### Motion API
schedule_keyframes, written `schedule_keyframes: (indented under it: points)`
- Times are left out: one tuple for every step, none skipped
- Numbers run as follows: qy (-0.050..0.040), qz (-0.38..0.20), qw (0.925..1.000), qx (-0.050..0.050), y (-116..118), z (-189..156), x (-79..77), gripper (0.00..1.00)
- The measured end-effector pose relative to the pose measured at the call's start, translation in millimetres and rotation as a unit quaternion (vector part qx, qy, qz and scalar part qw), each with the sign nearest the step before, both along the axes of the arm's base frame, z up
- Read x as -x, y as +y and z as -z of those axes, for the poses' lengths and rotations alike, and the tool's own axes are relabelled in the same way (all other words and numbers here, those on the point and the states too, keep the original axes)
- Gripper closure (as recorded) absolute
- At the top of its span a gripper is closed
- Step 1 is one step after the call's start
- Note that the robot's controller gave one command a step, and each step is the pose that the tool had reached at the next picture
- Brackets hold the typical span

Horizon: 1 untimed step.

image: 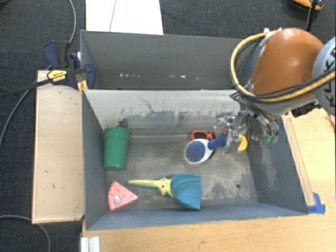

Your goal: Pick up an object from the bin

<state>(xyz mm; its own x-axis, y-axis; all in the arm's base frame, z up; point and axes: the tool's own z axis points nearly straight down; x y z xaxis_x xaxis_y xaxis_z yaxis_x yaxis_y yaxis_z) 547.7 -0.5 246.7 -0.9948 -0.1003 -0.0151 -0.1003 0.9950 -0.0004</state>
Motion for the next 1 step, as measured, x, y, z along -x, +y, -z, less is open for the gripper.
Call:
schedule_keyframes:
  points:
    - [0.0014, 0.0, 1.0, 0.0, -0.1, 1.2, 0.7, 1.0]
